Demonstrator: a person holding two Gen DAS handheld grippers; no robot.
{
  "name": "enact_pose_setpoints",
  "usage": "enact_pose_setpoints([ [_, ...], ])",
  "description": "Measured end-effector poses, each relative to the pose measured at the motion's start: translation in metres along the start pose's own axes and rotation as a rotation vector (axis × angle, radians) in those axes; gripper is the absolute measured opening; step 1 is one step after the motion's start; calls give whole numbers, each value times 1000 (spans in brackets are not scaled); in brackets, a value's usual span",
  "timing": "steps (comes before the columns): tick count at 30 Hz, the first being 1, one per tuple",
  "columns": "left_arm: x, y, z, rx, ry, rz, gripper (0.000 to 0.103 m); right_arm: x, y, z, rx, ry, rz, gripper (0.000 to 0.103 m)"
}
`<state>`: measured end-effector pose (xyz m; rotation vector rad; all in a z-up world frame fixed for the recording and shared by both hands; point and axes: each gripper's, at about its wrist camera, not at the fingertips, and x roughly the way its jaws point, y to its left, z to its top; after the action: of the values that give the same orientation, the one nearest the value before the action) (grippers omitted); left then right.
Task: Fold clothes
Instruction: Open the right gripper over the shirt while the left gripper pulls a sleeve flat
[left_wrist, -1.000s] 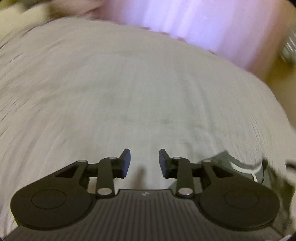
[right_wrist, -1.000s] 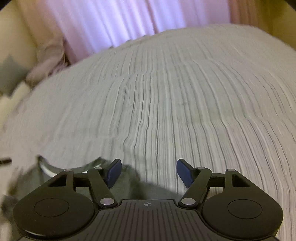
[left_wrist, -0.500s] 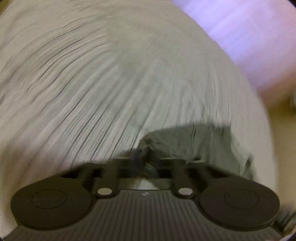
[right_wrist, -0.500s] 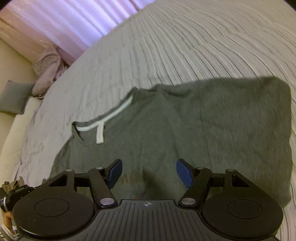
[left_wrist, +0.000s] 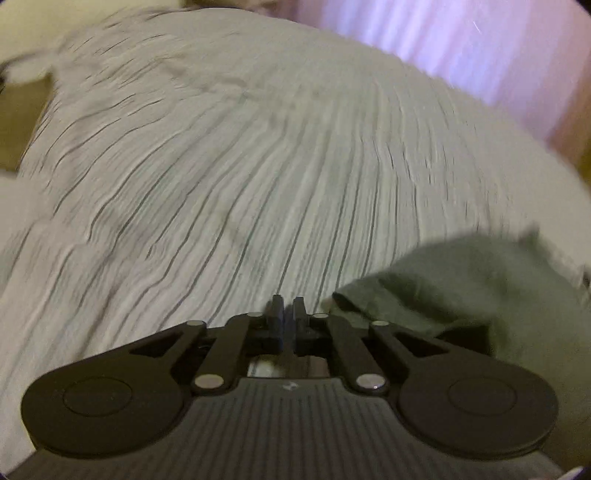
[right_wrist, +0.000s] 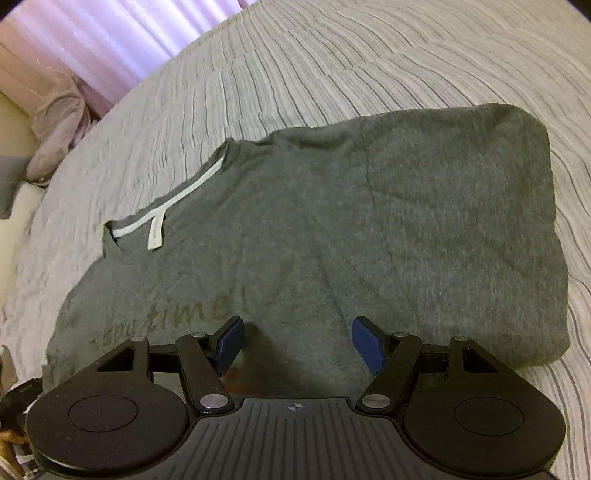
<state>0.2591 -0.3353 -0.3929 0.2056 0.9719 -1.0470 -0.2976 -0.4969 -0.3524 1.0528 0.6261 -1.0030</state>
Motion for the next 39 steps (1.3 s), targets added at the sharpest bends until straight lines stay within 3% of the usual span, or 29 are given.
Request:
enact_pose_setpoints([
  [1,-9,3,-2,-67,-10,-32,28,-1,1,0,-9,0,0,69],
  [4,-42,2,-13,-212,-20,-146,30,-2,-1,-1,-6,6,-2,69],
  [10,-52,-19,-33,-326,70,-277,40,-6,0,-3,2,9,3,69],
  [12,-49,-22,-41,-334,94,-269,29,-5,2,-4,-13,17,-2,69],
  [13,-49,-22,-43,-333,106,-269,0,-5,3,-5,-23,26,-4,69],
  [16,-59,-20,-43,-299,127,-270,0,-8,6,-6,-49,30,-15,69],
  [20,-68,-6,-51,-236,199,-148,0,-10,12,-14,-66,38,-22,69],
  [24,-83,-9,-36,-182,198,-114,0,-7,27,-24,-123,43,-66,69],
  [25,-84,-9,-28,-202,181,-126,5,-8,30,-24,-131,39,-65,69],
  [26,-84,-10,-20,-222,163,-138,17,-9,33,-25,-138,35,-63,69],
  [28,-77,-7,-5,-325,136,-201,32,-10,39,-26,-151,26,-59,69],
  [31,-56,0,7,-479,160,-288,36,-8,43,-23,-151,21,-59,69],
  [34,-32,1,7,-568,202,-316,37,-6,45,-20,-152,15,-57,69],
  [36,-21,2,3,-604,221,-326,34,-4,45,-20,-156,17,-62,69],
  [37,-18,3,1,-608,223,-333,27,-3,46,-20,-159,18,-65,69],
  [38,-15,4,-1,-606,221,-345,5,-1,46,-19,-161,19,-68,69],
  [39,-16,4,-1,-581,213,-349,0,0,45,-20,-160,21,-72,69],
])
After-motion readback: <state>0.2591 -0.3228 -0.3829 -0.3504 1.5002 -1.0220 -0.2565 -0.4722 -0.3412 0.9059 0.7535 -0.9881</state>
